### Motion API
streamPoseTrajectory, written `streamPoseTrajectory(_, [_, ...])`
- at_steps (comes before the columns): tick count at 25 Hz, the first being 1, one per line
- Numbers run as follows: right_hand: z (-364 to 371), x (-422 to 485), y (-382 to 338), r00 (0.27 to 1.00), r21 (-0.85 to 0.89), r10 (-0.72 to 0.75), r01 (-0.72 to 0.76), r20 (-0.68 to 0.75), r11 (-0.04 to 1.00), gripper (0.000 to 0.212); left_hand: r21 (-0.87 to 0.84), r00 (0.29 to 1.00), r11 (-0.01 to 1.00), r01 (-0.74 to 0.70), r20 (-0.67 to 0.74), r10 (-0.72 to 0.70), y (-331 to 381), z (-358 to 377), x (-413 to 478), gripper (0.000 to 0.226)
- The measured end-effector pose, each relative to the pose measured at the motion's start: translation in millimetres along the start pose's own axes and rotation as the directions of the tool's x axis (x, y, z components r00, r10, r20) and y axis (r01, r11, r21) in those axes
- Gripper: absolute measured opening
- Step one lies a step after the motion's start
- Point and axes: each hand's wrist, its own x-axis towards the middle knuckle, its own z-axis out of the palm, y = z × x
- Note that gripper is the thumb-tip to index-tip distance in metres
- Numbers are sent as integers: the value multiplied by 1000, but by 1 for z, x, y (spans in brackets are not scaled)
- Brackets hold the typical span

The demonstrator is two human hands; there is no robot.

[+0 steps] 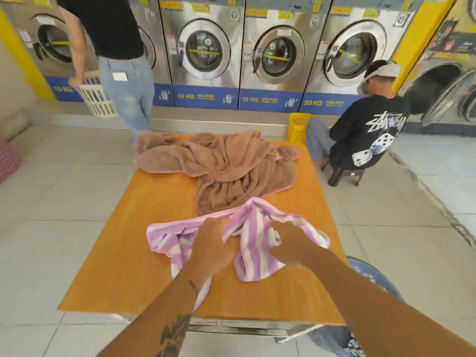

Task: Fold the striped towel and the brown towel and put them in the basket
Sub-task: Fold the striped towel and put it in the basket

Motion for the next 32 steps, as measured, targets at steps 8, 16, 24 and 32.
streamPoseTrajectory(8, [68, 28, 0, 989, -242, 117, -93, 88, 966, 64, 486, 944, 869, 96, 232, -234, -62, 32, 2, 79])
streamPoseTrajectory(16, [27, 24, 61, 972, -456, 182, -231, -149, 859, 30, 489, 989, 866, 102, 44, -141, -87, 20, 20, 33])
streamPoseTrajectory(24, [38, 20, 2, 992, -102, -127, 124, -18, 987, 67, 449, 997, 891, 70, -65, -45, -63, 2, -22, 49])
streamPoseTrajectory(32, [46, 20, -31, 928, -247, -165, 255, 333, 935, 60, 555, 781, 633, 540, -50, -622, -69, -42, -70, 54])
